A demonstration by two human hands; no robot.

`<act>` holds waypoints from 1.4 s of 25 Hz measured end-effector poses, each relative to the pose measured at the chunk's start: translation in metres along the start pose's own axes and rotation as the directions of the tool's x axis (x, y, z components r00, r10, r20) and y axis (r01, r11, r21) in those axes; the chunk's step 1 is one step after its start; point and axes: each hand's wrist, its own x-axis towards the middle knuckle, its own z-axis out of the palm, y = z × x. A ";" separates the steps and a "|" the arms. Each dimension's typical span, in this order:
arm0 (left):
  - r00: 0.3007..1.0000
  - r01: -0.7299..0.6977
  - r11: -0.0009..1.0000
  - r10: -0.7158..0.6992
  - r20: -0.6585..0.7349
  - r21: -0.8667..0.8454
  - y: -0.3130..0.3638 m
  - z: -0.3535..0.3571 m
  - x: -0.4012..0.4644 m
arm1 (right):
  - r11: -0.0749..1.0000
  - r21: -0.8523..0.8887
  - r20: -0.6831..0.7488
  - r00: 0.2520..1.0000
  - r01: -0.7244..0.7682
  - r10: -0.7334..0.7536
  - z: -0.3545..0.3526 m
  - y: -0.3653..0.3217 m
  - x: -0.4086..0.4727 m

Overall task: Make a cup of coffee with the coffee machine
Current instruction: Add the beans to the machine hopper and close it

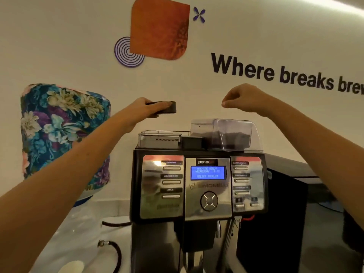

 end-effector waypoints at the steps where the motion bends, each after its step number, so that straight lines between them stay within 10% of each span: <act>1: 1.000 0.007 1.000 -0.007 0.015 0.000 -0.001 0.003 0.009 | 1.000 -0.025 0.032 0.999 0.010 -0.009 0.002 0.007 0.012; 13: 0.984 0.036 0.997 -0.047 0.170 0.064 -0.015 0.019 0.068 | 1.000 -0.003 0.617 0.787 -0.023 0.020 0.033 0.066 0.097; 24: 0.990 0.056 0.988 -0.074 0.121 0.147 0.019 0.025 0.057 | 0.993 0.106 0.648 0.753 0.057 -0.112 0.032 0.076 0.101; 35: 0.992 0.125 0.977 -0.123 -0.026 0.172 0.035 0.046 0.035 | 0.986 0.095 0.466 0.870 0.135 -0.164 0.008 0.069 0.108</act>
